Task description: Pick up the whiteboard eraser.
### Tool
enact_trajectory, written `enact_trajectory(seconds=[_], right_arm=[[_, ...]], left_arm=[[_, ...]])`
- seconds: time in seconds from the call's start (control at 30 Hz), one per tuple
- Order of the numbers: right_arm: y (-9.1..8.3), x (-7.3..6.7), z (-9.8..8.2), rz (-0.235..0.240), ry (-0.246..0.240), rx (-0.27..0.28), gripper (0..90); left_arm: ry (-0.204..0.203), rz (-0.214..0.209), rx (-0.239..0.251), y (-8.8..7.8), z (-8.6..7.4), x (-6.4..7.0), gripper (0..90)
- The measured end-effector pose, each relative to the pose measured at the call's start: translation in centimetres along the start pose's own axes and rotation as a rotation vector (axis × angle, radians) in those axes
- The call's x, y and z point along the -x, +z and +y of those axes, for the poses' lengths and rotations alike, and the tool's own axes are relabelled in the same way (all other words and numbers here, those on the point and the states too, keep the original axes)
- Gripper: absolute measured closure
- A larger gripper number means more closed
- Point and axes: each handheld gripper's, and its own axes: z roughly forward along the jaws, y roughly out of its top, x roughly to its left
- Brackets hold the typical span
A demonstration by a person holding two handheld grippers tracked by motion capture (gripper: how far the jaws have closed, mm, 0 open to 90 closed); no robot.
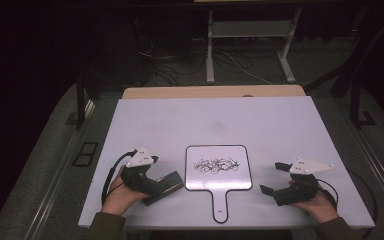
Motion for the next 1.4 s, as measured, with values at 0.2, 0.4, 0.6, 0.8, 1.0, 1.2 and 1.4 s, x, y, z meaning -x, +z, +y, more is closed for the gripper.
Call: enact_trajectory(seconds=[0.2, 0.4, 0.6, 0.8, 1.0, 1.2, 1.4], right_arm=[[0.1, 0.0, 0.0, -0.001, -0.005, -0.004, 0.8], [0.0, 0.0, -0.1, -0.003, -0.001, -0.003, 0.8], [0.1, 0.0, -0.1, -0.002, -0.004, -0.002, 0.8], [0.1, 0.0, -0.1, -0.002, -0.005, -0.004, 0.8], [0.2, -0.1, -0.1, 0.000, -0.005, -0.010, 0.8], [0.2, -0.1, -0.1, 0.002, -0.006, -0.014, 0.8], [0.3, -0.1, -0.1, 0.004, -0.009, -0.017, 0.9]], left_arm=[[0.013, 0.007, -0.030, -0.2, -0.2, 0.0, 3.4], [0.017, 0.012, -0.054, -0.4, -0.6, 0.1, 4.7], [0.021, 0.017, -0.077, -0.5, -0.9, 0.3, 5.5], [0.029, 0.017, -0.094, -0.5, -1.0, 0.5, 5.8], [0.044, 0.006, -0.128, -0.1, -1.4, 0.6, 6.1], [0.055, -0.006, -0.156, 0.3, -1.6, 0.7, 9.2], [0.068, -0.011, -0.192, 0.6, -1.8, 0.8, 13.1]])
